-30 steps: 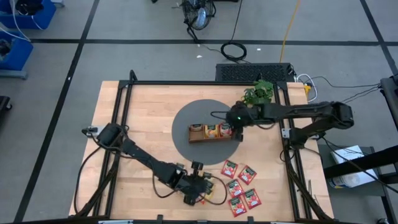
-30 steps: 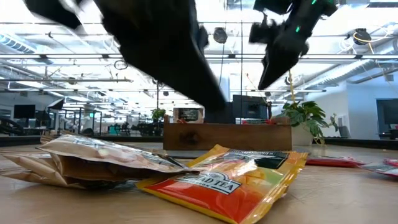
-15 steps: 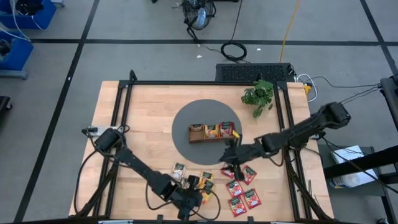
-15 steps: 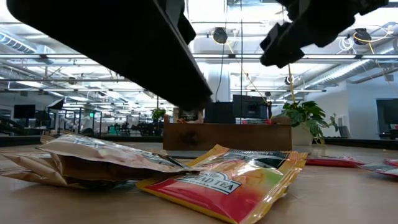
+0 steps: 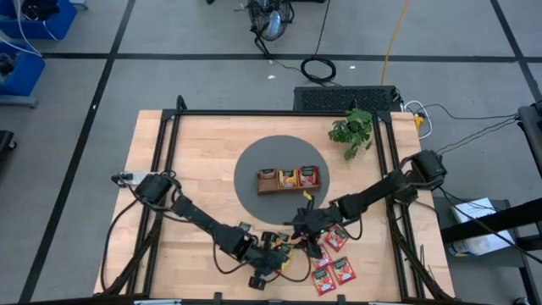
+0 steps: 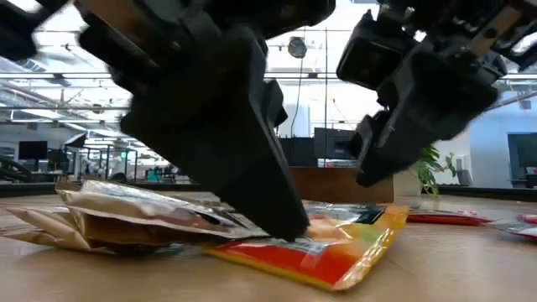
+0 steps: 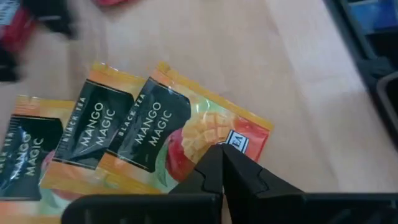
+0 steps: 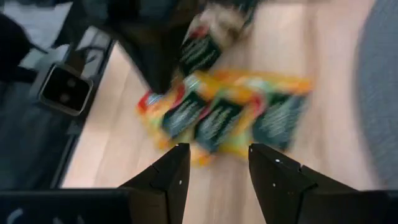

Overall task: Pick & Place Tea
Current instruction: Put the yellow tea bag into the middle compartment of the wooden organizer

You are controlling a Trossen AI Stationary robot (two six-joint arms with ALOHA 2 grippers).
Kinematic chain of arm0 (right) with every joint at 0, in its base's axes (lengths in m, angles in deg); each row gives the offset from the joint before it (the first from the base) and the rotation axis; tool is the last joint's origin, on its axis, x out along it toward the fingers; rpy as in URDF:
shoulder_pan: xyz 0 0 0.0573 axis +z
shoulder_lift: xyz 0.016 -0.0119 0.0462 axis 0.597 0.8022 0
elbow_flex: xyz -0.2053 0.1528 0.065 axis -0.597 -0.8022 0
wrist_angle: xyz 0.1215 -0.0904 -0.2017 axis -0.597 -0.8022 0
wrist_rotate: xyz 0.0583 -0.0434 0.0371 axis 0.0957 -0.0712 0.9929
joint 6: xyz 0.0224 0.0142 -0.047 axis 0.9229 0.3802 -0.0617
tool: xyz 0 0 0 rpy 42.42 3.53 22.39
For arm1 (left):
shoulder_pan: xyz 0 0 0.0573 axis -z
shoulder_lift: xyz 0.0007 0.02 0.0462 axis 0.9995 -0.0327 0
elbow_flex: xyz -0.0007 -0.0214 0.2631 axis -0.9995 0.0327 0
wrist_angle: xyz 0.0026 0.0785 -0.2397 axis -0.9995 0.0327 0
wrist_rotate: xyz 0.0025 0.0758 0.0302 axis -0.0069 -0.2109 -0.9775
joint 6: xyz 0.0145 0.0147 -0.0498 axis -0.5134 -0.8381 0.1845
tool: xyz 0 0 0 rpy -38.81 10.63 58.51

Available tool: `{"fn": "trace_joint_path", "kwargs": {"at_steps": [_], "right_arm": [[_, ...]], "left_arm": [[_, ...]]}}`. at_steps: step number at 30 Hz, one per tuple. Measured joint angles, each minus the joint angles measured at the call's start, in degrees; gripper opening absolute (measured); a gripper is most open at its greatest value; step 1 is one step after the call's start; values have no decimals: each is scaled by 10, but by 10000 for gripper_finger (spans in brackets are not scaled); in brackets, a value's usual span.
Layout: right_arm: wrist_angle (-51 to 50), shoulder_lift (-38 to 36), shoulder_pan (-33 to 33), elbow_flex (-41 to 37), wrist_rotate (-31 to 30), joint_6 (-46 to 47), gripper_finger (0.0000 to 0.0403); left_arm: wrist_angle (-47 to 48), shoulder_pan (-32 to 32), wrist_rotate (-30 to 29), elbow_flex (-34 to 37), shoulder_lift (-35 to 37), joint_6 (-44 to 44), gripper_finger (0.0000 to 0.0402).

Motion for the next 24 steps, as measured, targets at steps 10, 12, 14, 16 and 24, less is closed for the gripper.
{"fn": "trace_joint_path", "kwargs": {"at_steps": [10, 12, 14, 16, 24], "right_arm": [[3, 4, -3, 0, 9, 8, 153], [-1, 4, -3, 0, 9, 13, 153], [-4, 4, -4, 0, 9, 17, 153], [-11, 4, -5, 0, 7, 18, 153], [-72, -3, -32, 0, 5, 18, 153]], "left_arm": [[-9, -26, -19, -1, -17, -16, 12], [-12, -28, -21, -1, -18, -21, 16], [-13, -30, -21, -1, -18, -22, 16], [-12, -32, -22, -1, -18, -25, 8], [-13, -32, -25, 0, -21, -29, 13]]}}
